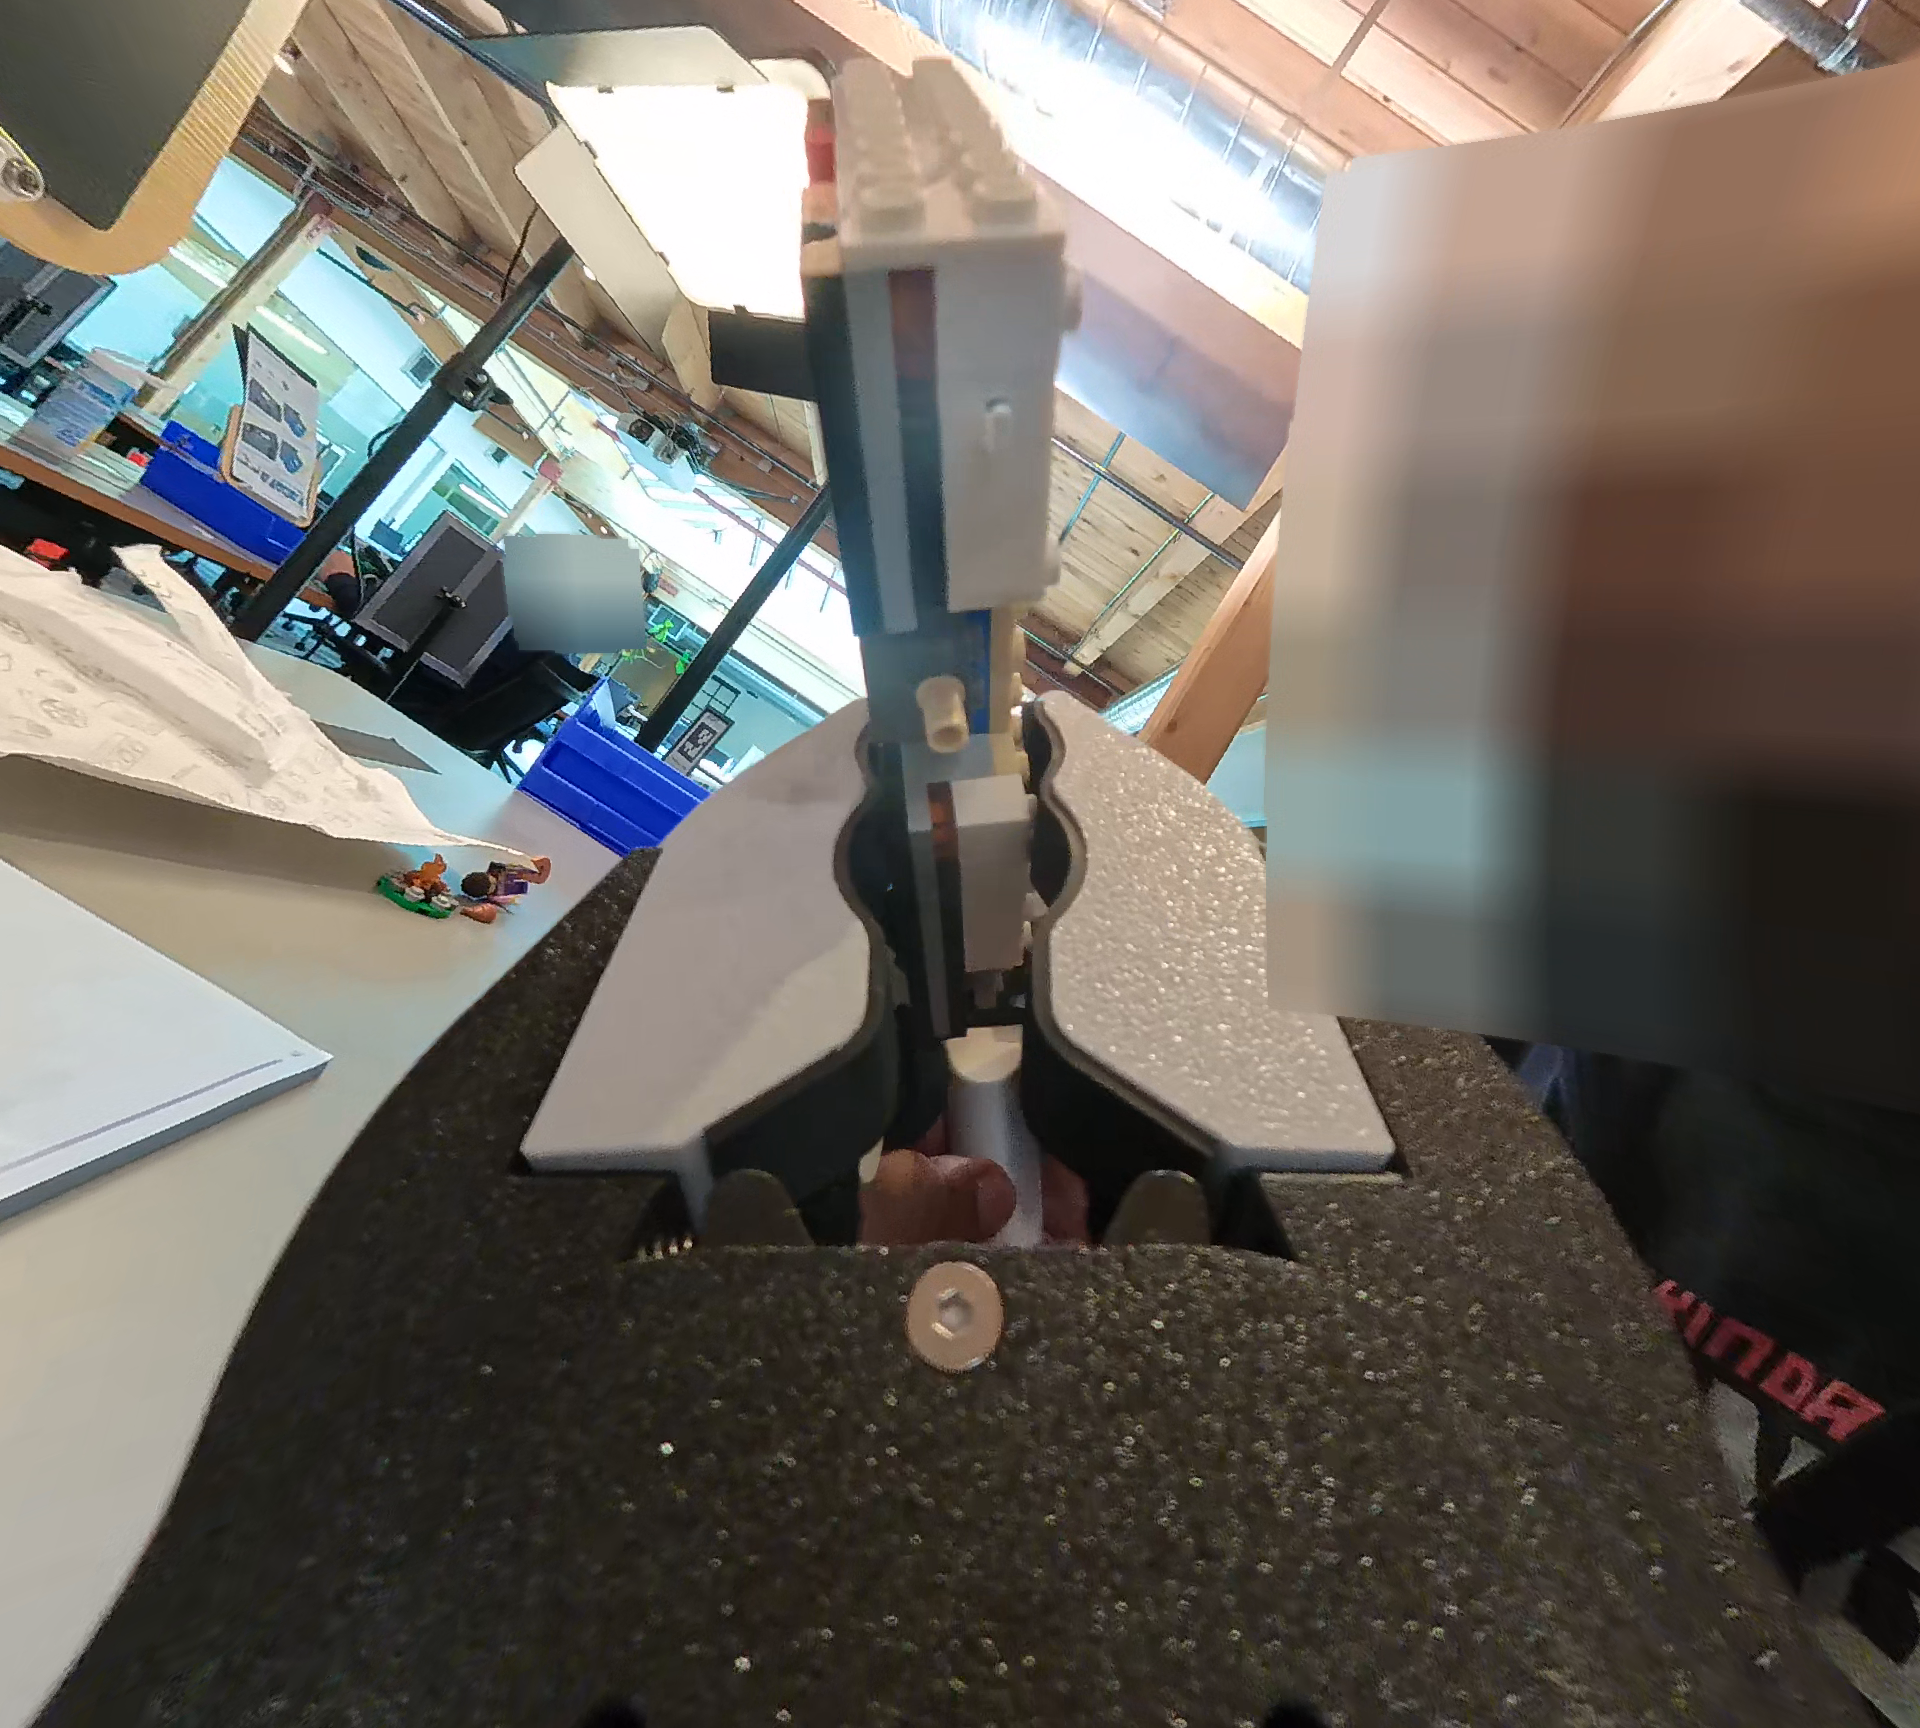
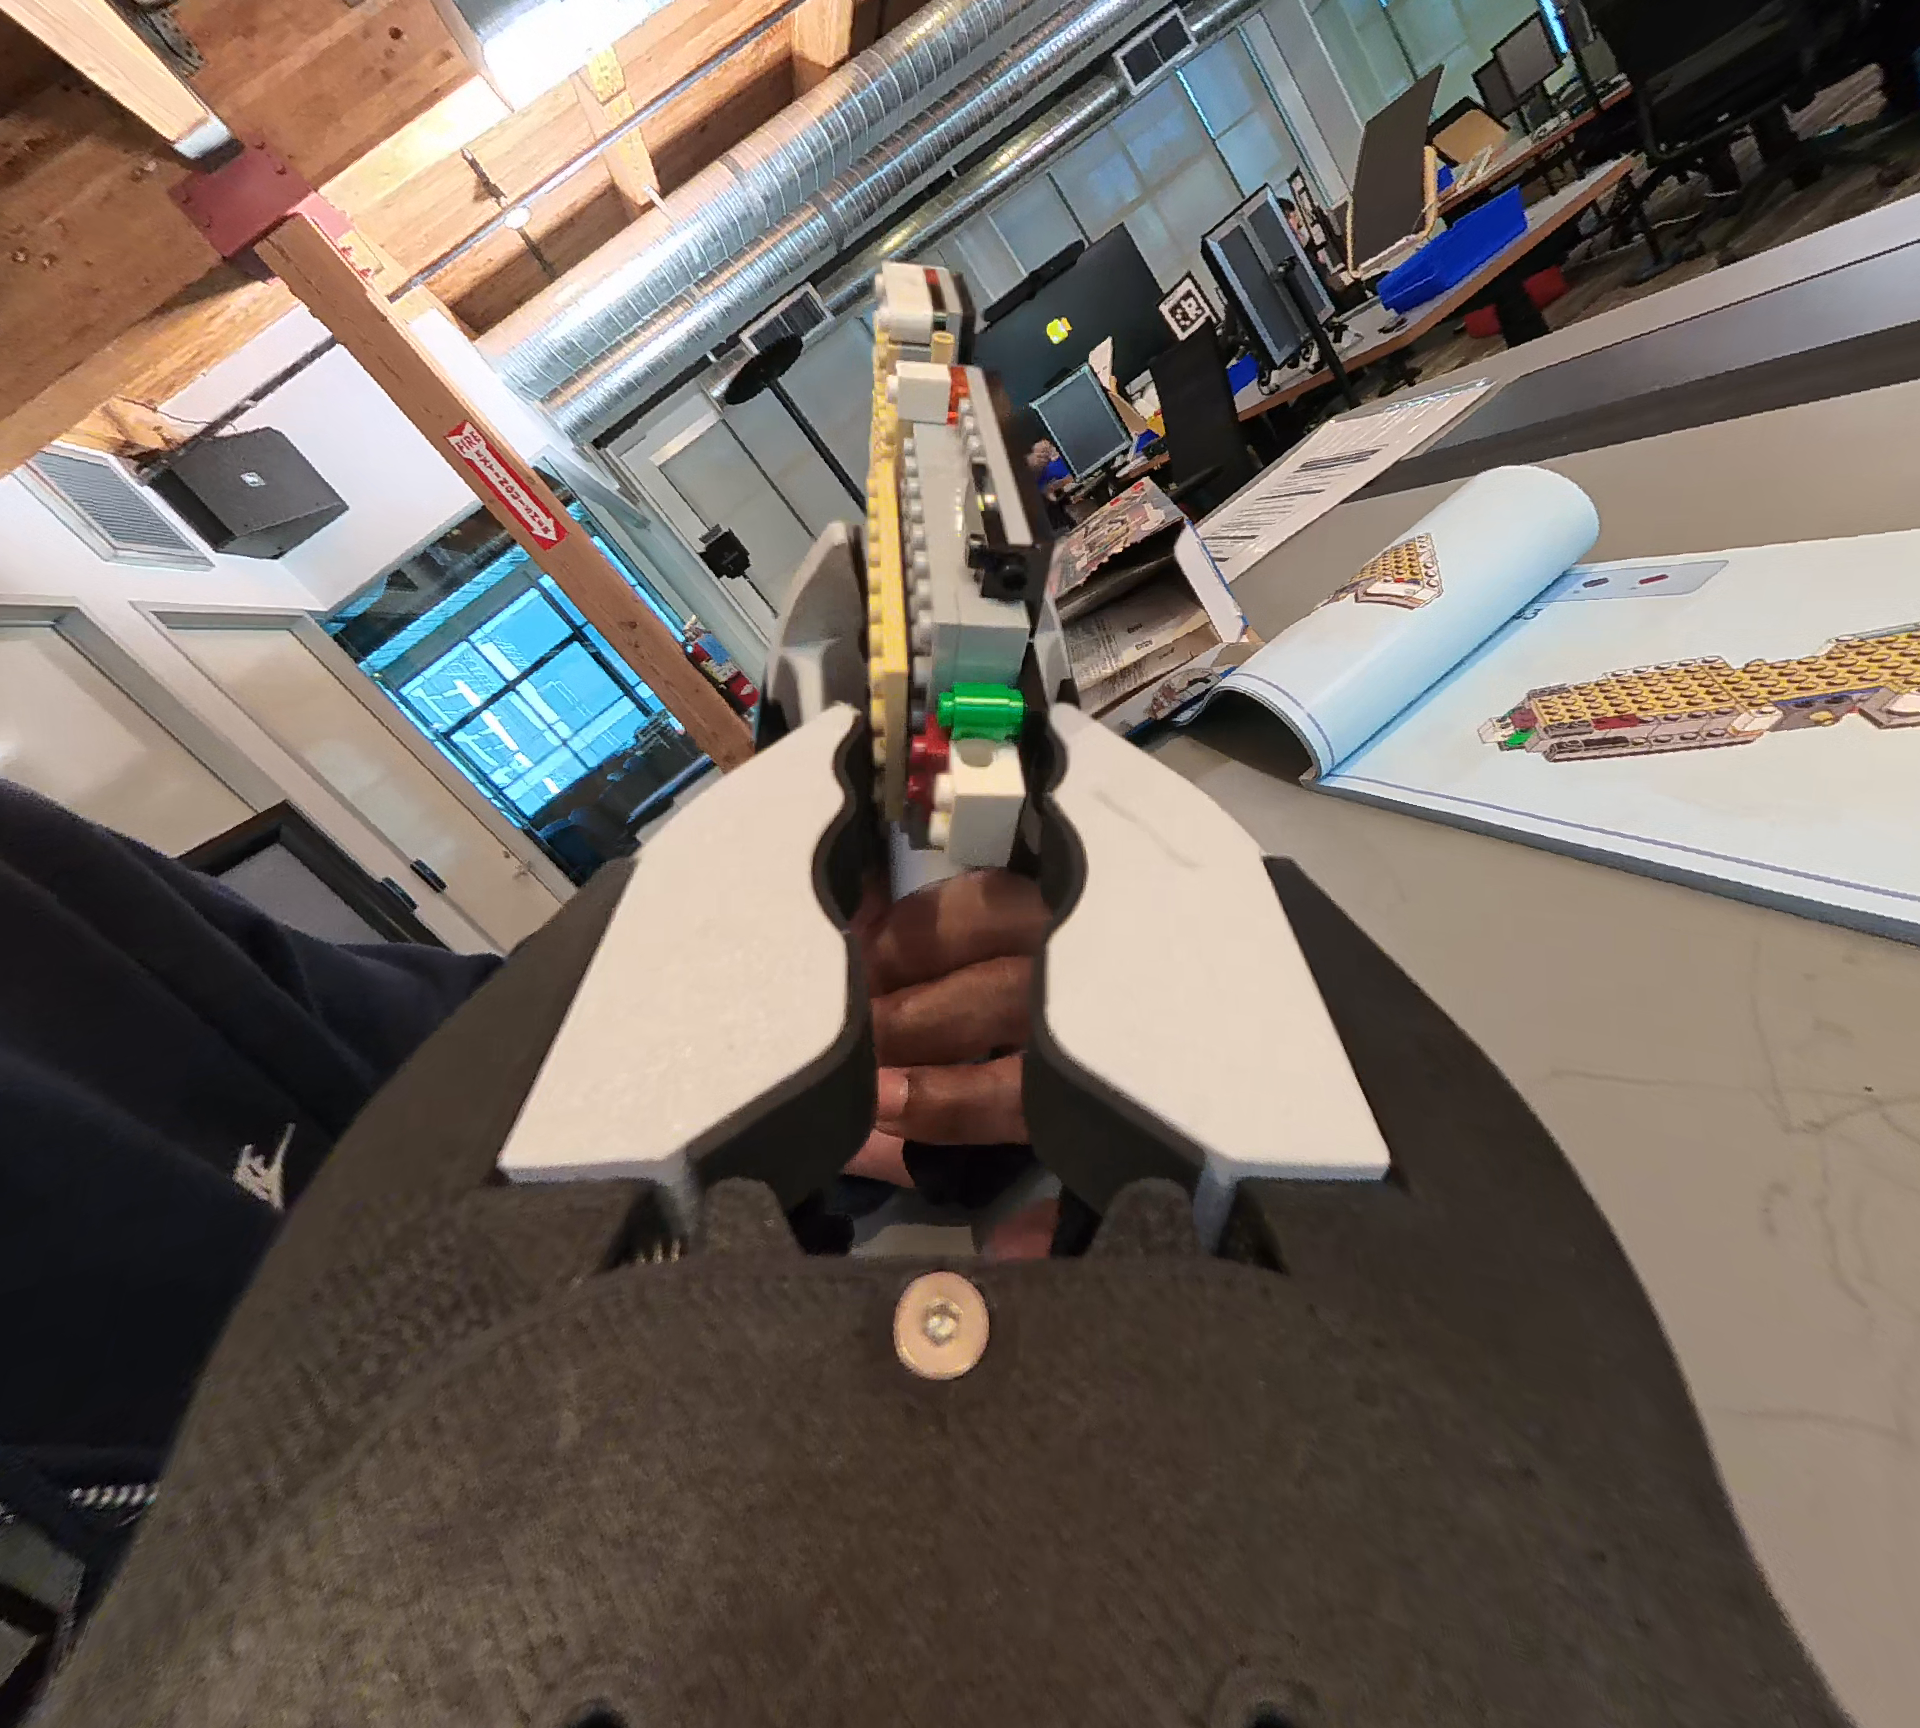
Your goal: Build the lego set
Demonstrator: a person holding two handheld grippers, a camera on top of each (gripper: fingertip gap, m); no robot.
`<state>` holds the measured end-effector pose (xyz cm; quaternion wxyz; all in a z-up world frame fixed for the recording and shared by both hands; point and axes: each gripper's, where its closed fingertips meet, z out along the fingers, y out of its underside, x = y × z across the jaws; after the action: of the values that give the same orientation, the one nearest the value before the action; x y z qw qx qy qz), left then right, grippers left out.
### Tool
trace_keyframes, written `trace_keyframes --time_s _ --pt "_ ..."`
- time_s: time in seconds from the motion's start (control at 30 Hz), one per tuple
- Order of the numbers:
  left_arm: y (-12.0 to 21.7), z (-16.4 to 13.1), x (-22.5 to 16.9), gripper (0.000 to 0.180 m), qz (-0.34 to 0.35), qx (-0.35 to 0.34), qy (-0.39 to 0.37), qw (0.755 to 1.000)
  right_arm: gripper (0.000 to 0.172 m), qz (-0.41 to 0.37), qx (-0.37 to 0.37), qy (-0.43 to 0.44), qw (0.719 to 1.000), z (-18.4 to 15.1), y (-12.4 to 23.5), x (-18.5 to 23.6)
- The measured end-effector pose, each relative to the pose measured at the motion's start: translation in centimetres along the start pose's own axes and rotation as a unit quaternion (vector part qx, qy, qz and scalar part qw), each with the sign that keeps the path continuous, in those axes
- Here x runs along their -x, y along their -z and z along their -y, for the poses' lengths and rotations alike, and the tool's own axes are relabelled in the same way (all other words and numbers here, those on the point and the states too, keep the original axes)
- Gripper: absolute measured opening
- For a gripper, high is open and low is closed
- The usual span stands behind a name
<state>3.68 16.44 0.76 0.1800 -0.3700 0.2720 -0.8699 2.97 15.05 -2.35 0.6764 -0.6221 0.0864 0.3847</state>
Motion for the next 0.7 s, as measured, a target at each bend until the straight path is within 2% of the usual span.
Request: trace_keyframes --time_s 0.4,0.7 --pt "-0.1 -0.4 1.2 0.023 0.044 0.021 0.039 0.998 0.027 -0.008 0.006 -0.027 1.000 0.0 0.2 -0.9" --pt "0.2 0.0 2.2 0.023 0.082 0.036 0.140 0.986 0.047 -0.062 0.081 0.084 0.991 -0.9 0.5 -1.6"
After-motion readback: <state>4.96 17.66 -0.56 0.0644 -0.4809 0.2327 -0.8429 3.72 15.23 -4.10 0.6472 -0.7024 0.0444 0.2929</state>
